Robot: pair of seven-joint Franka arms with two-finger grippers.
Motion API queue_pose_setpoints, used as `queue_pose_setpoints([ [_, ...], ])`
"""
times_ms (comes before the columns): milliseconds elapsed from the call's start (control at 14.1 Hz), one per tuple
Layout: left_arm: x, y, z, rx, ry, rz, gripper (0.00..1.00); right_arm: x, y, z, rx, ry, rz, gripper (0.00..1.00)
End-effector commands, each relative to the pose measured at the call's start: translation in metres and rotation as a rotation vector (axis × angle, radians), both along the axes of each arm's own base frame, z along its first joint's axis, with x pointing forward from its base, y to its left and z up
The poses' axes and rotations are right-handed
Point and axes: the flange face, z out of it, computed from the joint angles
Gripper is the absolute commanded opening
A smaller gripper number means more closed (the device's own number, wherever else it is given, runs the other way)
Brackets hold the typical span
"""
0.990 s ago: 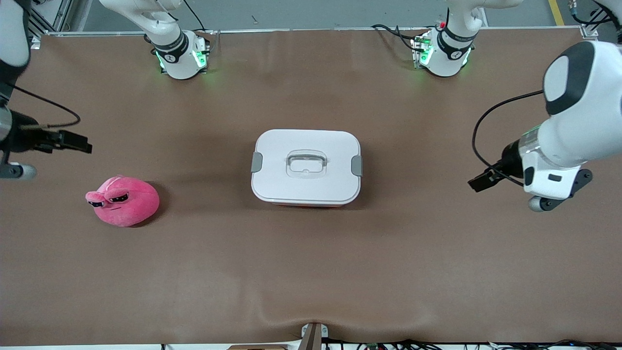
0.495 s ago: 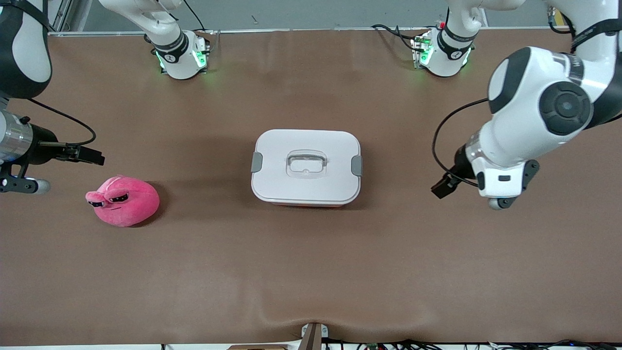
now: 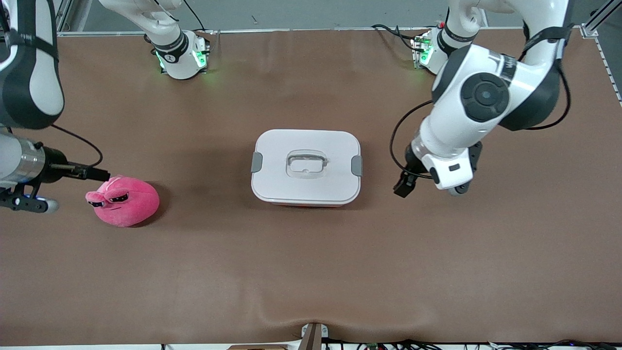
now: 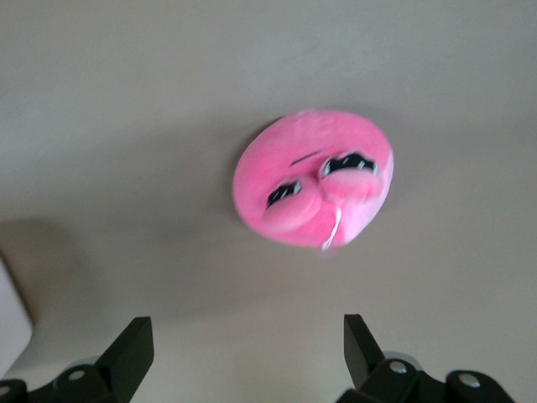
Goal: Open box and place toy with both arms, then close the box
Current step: 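Reach the right gripper to the pink plush while the left gripper reaches the lid handle, then grasp the pink plush with the right gripper while the left gripper grips the handle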
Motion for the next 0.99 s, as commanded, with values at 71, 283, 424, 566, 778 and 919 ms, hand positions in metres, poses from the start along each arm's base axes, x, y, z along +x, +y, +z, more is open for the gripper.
queue_pose_setpoints([
  [71,-0.011,-0.045,-0.002,-0.022,-0.03,0.141,1.0,0.001,-0.02,-0.041,-0.007,-0.041,-0.076,1.0],
  [283,-0.02,-0.068,-0.012,-0.028,-0.026,0.241,1.0,0.001,-0.018,-0.061,-0.024,-0.069,-0.17,1.0],
  [424,-0.03,-0.09,-0.024,-0.011,-0.025,0.271,1.0,-0.007,-0.019,-0.081,-0.026,-0.028,-0.188,1.0],
  [566,-0.036,-0.102,-0.025,-0.015,-0.042,0.341,1.0,-0.016,-0.017,-0.1,-0.027,0.009,-0.188,1.0],
  [778,-0.049,-0.132,-0.038,-0.032,-0.055,0.401,1.0,-0.021,-0.017,-0.128,-0.028,-0.024,-0.201,1.0],
  [919,-0.056,-0.15,-0.05,-0.043,-0.06,0.439,1.0,-0.019,-0.019,-0.143,-0.029,-0.06,-0.205,1.0],
])
